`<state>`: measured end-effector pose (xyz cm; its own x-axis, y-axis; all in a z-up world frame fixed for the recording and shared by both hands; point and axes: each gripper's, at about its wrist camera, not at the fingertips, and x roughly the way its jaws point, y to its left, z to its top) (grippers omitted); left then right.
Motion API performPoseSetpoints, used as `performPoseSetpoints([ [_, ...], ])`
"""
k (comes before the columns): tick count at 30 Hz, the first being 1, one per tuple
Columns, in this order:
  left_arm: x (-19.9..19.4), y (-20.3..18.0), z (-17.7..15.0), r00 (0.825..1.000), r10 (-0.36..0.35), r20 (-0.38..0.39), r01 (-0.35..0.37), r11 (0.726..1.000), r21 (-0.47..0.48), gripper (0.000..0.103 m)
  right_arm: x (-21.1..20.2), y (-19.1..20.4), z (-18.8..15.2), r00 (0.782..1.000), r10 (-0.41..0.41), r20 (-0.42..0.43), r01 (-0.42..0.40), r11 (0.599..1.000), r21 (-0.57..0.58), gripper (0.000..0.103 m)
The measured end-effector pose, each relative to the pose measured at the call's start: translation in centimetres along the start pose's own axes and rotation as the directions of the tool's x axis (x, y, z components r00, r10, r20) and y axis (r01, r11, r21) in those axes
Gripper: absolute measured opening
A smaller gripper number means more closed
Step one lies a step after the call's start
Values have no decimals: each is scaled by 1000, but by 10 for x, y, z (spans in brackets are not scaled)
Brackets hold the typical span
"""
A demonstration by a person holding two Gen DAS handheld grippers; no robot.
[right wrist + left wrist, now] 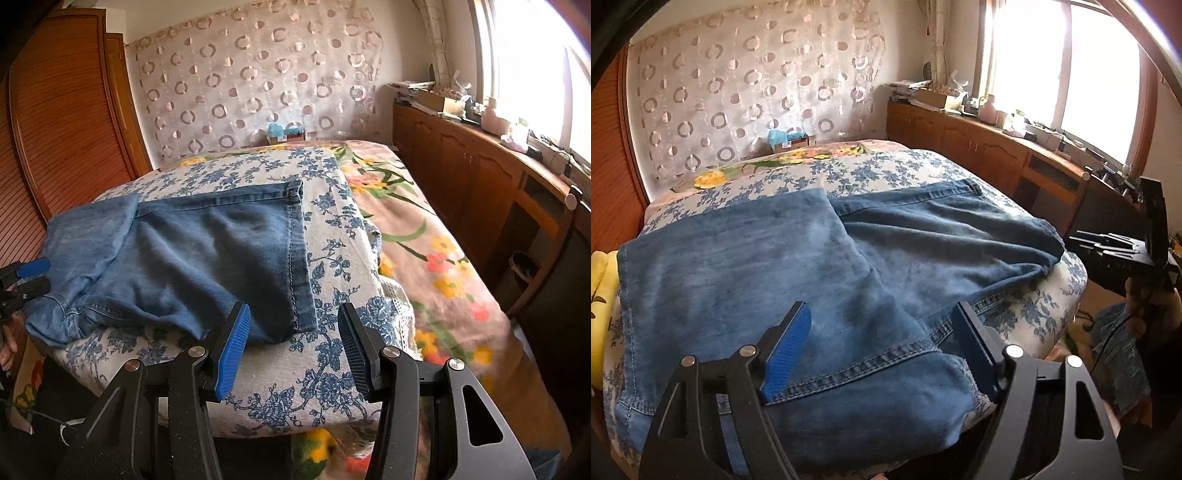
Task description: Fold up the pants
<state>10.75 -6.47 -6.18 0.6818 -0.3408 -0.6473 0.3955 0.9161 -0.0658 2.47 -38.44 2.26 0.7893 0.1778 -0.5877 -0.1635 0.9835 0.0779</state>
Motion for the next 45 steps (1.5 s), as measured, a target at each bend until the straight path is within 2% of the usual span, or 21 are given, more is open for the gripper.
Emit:
performPoseSetpoints([
  [8,3,-6,5,1000,-12,1,12,1000,5,85,9,0,2,1000,3,-16,-3,1000,-3,51],
  [19,3,-2,0,1000,-7,-4,6,1000,-28,85,34,-4,3,998,2,-58,-2,1000,-13,51],
  [25,1,2,-2,1000,3,2,-3,999,-41,85,37,-3,4,999,-11,-47,9,1000,-27,51],
  [29,-1,4,-3,1000,7,6,-7,999,-46,85,37,-2,1,999,-6,-43,4,999,-45,36],
  [31,-3,6,-4,1000,11,7,-11,999,-52,85,38,-1,1,999,-10,-44,7,998,-55,20],
  [36,-12,12,-4,1000,20,21,-19,998,-62,85,29,1,7,999,18,-29,-20,998,-67,17],
  [41,-22,20,-5,999,30,42,-27,996,-80,85,1,9,28,997,64,37,-61,995,-75,16],
  [45,-31,27,-5,998,38,57,-32,995,-97,85,-22,28,50,991,95,91,-83,988,-127,16],
])
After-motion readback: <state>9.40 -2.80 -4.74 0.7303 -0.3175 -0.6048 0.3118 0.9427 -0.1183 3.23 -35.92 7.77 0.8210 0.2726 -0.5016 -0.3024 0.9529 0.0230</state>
